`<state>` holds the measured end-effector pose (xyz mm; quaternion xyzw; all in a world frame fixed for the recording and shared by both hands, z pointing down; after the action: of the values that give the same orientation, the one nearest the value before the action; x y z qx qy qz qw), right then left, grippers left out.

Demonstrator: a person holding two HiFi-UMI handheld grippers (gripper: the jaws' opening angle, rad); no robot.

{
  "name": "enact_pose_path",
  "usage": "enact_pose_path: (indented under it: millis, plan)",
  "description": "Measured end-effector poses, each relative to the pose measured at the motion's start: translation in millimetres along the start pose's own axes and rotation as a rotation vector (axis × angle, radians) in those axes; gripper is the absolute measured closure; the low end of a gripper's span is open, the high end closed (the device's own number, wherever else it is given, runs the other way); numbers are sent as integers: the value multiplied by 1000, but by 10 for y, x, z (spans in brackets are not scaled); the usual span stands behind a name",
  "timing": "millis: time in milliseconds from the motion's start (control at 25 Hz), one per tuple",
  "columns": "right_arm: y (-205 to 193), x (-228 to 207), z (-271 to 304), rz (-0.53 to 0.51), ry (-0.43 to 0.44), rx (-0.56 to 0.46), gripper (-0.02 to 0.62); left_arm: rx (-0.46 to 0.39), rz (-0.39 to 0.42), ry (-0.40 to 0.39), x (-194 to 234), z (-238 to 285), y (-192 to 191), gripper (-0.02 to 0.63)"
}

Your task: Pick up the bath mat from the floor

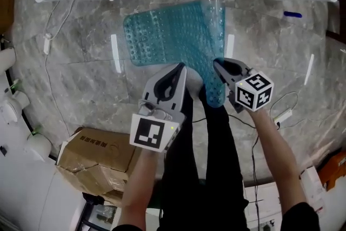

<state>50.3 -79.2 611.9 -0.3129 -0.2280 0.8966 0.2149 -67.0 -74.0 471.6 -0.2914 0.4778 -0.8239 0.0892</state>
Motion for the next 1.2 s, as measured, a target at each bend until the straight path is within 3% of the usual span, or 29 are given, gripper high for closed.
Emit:
enact_pose_path:
  millis: [280,480,760,1040,1200]
  plan:
    - [728,514,-760,62,148,-129,566,-20,59,35,-156,-317,529,604]
    - [1161,845,-1290,55,197,-209,566,-63,61,44,-376,-563,920,604]
    - [1752,1310,-1910,33,222,-323,566,-131,113,32,-663,-841,1667,604]
    - [2184,1777,-2576,41,187,-445,566,-174,157,-12,-961,-1285,2307,604]
    - [2542,2007,-2932,12,183,-527,566,-197,147,-31,-1085,-1523,2655,604]
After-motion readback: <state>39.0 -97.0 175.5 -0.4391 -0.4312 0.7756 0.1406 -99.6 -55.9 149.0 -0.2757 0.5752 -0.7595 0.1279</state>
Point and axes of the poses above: the fingertips, and each gripper's own axes: z forward along the fingers, x to its left, y out of its top, the point moved 2 cm from there along -z, backward along the fingers, and after that the axes turned 12 degrees about -y, right-handed, at the moved point
